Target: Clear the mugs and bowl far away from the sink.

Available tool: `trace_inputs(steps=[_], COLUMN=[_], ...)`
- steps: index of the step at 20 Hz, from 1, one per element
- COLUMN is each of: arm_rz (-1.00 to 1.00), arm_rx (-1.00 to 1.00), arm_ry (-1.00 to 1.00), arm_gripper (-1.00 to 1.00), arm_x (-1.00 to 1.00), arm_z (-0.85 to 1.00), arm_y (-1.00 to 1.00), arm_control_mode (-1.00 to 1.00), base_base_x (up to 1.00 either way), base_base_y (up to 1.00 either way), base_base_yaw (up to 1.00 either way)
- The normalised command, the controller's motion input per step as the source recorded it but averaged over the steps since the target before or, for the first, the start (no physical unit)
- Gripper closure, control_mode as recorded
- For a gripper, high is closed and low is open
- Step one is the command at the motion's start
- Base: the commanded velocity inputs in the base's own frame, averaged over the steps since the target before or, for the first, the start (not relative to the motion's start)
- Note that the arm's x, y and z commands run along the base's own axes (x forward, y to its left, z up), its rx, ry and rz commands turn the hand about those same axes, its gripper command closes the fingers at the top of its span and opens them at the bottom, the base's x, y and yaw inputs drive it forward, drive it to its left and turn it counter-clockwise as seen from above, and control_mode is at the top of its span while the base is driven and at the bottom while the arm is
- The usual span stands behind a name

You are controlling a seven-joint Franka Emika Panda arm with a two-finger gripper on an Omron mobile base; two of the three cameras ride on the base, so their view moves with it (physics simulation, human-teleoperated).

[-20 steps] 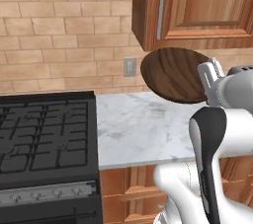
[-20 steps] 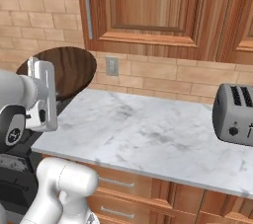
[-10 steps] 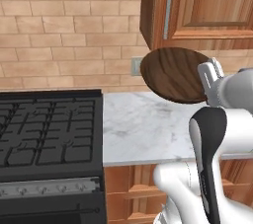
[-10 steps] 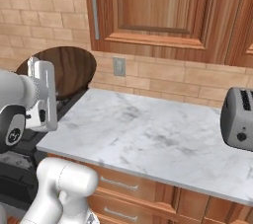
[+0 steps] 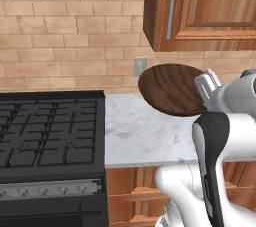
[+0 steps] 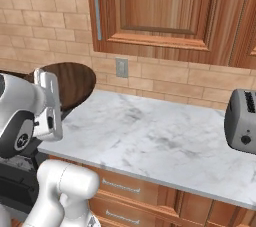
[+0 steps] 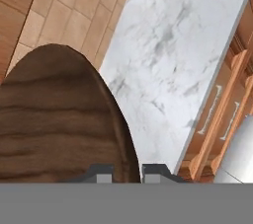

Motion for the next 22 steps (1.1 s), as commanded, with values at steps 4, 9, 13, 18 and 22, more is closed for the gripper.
trace_inputs(steps=[4,9,13,18,22], arm_rz=[0.01,0.02,0.0,0.0,0.0], arm_rx=[-0.04,-0.01,-0.03,0.0,0.0], arm_ry=[0.17,-0.04,0.0,0.0,-0.02], arm_gripper=[1.0,1.0,1.0,1.0,1.0], arm_x=[0.21,0.26,0.27,0.15,0.03], arm_z=[-0.59,-0.48,-0.65,-0.66,-0.64], arm_y=[0.03,0.0,0.0,-0.01,-0.01], arm_control_mode=[-1.0,-1.0,-1.0,-1.0,-1.0], base_base_x=[0.0,0.0,0.0,0.0,0.0], base_base_y=[0.0,0.0,0.0,0.0,0.0], base_base_yaw=[0.0,0.0,0.0,0.0,0.0])
